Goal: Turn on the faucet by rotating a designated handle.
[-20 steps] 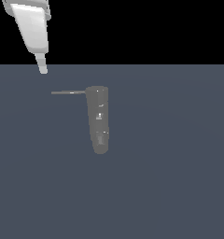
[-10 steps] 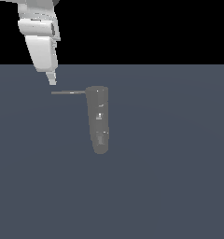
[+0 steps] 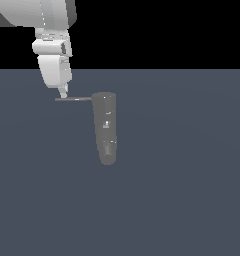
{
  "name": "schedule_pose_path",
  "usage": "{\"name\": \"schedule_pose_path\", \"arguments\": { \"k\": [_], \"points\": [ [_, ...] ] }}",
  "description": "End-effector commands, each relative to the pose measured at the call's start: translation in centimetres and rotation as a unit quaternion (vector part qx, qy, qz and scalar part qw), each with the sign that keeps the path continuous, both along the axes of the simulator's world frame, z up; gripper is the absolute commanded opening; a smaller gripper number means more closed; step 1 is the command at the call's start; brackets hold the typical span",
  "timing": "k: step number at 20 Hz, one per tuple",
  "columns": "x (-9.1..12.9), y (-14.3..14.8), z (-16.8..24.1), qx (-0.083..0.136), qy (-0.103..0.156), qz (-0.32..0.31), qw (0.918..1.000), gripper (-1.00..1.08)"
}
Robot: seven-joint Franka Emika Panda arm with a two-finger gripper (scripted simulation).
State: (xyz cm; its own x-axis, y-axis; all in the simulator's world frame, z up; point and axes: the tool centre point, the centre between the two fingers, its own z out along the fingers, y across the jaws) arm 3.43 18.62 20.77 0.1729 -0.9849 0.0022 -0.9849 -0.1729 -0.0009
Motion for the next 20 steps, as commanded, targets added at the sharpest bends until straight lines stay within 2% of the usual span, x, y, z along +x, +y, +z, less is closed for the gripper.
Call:
{"name": "schedule_pose_path", "arguments": {
  "k": [1,10,20],
  "points": [
    [0.6,-0.1,-0.4,0.000,0.000,-0.011,0.9999,-1.00],
    [1.0,-0.2,-0.7,0.000,0.001,-0.018,0.9998,-1.00],
    [-1.7,-0.6,-0.7,0.000,0.001,-0.018,0.9998,-1.00]
  ]
}}
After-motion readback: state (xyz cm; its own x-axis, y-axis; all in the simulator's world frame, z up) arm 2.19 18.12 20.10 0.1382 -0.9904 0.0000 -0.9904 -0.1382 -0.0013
